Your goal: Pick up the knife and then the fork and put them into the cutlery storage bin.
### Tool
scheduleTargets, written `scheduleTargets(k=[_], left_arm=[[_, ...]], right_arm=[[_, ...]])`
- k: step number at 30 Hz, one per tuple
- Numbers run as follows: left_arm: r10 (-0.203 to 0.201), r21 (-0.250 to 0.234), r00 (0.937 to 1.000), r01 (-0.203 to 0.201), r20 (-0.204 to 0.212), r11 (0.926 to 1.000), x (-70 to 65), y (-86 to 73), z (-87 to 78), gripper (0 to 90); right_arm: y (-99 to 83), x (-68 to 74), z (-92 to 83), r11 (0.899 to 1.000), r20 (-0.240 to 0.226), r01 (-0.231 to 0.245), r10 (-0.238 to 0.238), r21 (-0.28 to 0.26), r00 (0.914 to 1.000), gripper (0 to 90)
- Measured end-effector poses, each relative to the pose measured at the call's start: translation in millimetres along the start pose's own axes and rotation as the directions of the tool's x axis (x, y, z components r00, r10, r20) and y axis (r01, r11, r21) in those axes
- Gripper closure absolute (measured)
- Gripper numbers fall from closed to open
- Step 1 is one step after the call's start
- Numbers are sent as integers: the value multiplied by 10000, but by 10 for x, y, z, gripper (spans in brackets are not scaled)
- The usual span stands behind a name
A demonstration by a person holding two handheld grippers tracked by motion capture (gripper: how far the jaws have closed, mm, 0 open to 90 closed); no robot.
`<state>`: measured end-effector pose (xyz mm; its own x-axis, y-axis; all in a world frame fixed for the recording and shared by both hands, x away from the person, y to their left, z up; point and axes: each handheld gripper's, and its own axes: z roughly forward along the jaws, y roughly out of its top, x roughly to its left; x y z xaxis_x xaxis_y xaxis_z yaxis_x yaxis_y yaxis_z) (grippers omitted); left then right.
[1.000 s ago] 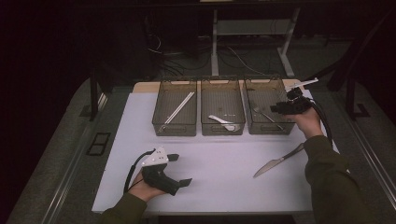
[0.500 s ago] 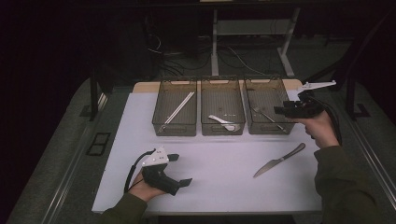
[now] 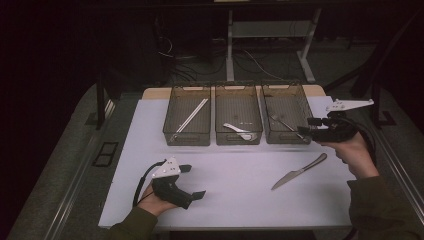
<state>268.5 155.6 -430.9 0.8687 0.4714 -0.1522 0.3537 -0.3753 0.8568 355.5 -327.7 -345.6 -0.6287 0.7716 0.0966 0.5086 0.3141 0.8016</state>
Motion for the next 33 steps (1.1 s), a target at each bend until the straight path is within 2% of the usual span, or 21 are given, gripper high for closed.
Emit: scheduleTargets(k=[5,9,13,19,26,30,33], left_arm=[[9,-4,10000,-9,-18,10000,-4,3,-2,0],[-6,-11,10000,6,-19,10000,-1,2,-5,0],[6,-10,10000,-6,-21,10000,-5,4,-5,0],[26,-13,10000,-26,-27,10000,-7,5,-5,0],[29,-4,10000,-29,-32,10000,-6,5,-5,0],[33,10,10000,-33,-27,10000,-3,4,-4,0],[10,14,10000,-10,-24,10000,1,1,-3,0]], right_arm=[[-128,79,-50,9995,-29,284,-284,164,9996,443],[-243,75,-71,9991,61,283,-285,331,9996,470],[-375,48,-73,9978,222,192,-207,634,9995,535],[-541,-69,-53,9940,644,83,-154,1087,9978,660],[-655,-225,4,9871,1017,-88,-76,1600,9948,817],[-695,-312,27,9831,1126,-263,59,1813,9936,888],[-718,-381,58,9785,1215,-417,172,2019,9924,896]])
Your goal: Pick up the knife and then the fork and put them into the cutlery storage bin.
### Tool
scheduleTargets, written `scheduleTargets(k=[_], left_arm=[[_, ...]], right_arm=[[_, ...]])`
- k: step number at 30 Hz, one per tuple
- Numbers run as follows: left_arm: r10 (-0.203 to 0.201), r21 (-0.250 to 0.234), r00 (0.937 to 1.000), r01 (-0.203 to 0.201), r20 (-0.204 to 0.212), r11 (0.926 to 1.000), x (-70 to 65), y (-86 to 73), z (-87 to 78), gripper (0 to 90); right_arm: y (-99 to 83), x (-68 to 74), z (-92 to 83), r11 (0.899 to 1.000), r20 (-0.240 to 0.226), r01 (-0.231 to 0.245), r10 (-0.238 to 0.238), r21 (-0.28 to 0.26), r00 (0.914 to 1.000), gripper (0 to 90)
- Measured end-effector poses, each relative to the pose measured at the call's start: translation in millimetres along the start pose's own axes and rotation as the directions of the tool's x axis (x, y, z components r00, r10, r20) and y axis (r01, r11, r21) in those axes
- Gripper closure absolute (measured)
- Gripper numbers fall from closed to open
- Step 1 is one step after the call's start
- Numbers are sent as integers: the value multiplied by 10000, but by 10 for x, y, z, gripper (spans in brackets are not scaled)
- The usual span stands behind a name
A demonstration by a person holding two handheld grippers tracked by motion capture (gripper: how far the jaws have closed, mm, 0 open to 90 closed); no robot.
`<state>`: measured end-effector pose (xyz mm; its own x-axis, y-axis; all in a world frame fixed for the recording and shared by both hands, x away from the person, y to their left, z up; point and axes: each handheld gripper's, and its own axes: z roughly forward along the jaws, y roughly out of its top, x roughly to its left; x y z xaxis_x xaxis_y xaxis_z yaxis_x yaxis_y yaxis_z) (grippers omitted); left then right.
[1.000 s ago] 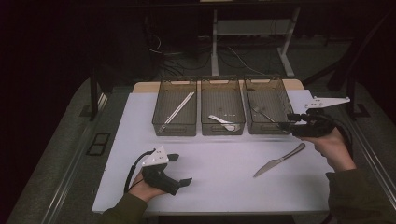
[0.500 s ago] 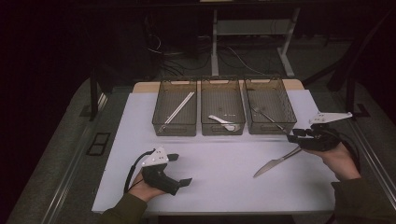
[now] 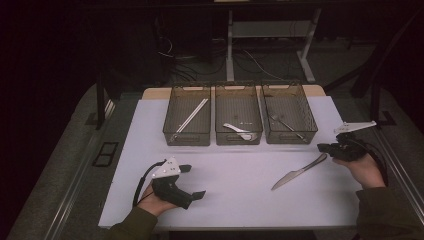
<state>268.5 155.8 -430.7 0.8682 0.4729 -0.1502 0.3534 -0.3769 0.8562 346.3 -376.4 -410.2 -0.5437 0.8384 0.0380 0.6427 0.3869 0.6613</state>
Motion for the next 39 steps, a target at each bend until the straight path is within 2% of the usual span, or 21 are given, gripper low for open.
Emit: scheduleTargets(k=[7,14,26,31,39], left_arm=[[-18,18,10000,18,14,10000,2,-2,2,0],[-46,-1,10000,46,21,10000,0,-5,8,0],[-27,33,10000,27,23,10000,3,-6,9,0],[-28,40,10000,28,19,10000,2,-5,4,0],[-12,20,10000,12,4,10000,-2,-2,1,0]], right_arm=[[-47,-113,100,9982,313,-298,282,515,9991,896],[-82,-166,140,9964,429,-414,383,741,9983,897],[-62,-139,287,9915,488,-154,92,1295,9988,897],[-82,-131,256,9879,514,-167,89,1542,9986,897],[-196,-99,134,9794,209,-159,120,2013,9997,897]])
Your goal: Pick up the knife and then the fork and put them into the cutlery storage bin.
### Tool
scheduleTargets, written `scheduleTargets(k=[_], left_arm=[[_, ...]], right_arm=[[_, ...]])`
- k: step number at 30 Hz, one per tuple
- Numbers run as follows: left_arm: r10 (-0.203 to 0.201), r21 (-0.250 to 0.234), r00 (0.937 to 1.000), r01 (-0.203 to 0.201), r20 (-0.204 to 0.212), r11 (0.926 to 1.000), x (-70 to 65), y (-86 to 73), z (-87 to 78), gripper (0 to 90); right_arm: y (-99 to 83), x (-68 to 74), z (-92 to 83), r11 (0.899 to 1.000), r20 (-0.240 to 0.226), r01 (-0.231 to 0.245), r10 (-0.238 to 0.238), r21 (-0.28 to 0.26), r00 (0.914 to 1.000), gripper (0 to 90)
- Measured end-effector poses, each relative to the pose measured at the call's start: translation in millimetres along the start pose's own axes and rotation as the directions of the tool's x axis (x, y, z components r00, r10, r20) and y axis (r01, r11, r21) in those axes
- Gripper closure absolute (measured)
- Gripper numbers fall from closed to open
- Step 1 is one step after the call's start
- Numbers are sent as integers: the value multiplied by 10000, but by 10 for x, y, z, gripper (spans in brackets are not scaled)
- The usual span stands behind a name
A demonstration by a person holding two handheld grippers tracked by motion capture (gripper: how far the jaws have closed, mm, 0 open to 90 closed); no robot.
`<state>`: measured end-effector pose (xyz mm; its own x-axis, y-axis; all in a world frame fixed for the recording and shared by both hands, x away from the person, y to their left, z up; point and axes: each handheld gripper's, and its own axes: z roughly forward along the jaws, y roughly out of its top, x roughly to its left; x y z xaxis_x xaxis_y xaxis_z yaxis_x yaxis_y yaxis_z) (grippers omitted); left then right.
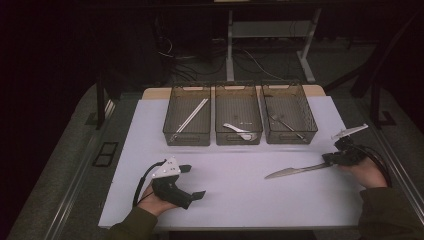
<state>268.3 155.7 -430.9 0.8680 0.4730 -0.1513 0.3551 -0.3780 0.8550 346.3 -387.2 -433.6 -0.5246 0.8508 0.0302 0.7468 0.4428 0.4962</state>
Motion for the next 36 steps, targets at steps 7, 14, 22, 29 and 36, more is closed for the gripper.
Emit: scheduleTargets(k=[7,14,22,29,36], left_arm=[[2,8,10000,-2,-13,10000,1,-1,0,0],[19,2,10000,-18,-35,10000,-4,2,1,0],[36,52,10000,-35,-21,10000,0,3,8,0],[4,41,10000,-4,-36,10000,1,2,6,0],[-23,11,10000,23,-26,10000,5,-2,7,0]], right_arm=[[-131,94,-96,9995,-185,177,-172,270,9997,898],[-269,204,-196,9973,-587,477,-444,557,9973,898],[-167,254,-287,9903,-884,1130,-1059,802,9904,826],[133,445,-223,9603,-1344,2480,-2310,1279,9636,750],[369,644,-9,9065,-1563,3676,-3402,2079,9273,722]])
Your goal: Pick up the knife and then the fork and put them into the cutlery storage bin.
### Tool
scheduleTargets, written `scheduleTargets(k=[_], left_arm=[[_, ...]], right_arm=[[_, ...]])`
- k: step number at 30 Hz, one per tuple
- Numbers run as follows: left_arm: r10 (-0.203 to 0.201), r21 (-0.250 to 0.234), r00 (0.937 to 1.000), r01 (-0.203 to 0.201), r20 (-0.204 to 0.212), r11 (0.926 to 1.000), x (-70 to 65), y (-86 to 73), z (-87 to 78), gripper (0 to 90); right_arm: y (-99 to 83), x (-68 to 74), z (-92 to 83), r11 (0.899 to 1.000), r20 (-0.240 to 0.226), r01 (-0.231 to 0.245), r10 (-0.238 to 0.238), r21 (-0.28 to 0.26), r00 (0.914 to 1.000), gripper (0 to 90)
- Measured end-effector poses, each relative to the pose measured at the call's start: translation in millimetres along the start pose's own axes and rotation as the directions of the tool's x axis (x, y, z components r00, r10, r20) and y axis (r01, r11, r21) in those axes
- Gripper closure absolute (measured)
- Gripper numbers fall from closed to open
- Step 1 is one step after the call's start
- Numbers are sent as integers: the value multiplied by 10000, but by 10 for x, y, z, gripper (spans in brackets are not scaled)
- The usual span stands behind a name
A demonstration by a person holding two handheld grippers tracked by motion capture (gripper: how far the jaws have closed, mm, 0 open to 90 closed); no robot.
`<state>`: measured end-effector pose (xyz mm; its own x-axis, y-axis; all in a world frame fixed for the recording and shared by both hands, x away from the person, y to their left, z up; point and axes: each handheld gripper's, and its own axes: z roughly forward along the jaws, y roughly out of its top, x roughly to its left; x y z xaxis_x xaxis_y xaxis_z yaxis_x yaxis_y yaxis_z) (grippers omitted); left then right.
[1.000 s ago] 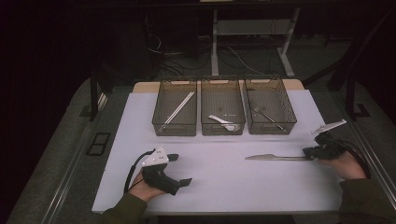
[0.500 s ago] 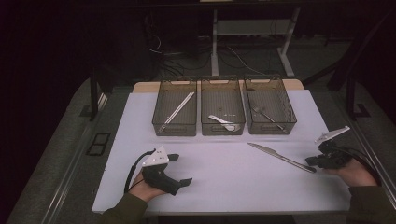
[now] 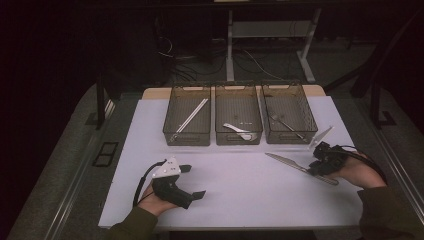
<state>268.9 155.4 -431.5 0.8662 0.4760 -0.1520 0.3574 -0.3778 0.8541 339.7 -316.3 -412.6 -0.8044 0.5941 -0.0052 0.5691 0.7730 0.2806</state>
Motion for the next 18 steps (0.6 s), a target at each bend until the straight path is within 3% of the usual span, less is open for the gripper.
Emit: scheduleTargets(k=[8,18], left_arm=[[-4,-4,10000,4,11,10000,1,-1,0,0],[4,58,10000,-4,61,10000,4,1,17,0]], right_arm=[[199,29,117,9949,-90,556,-550,840,9984,756],[281,-3,167,9875,-203,404,-377,1521,9991,790]])
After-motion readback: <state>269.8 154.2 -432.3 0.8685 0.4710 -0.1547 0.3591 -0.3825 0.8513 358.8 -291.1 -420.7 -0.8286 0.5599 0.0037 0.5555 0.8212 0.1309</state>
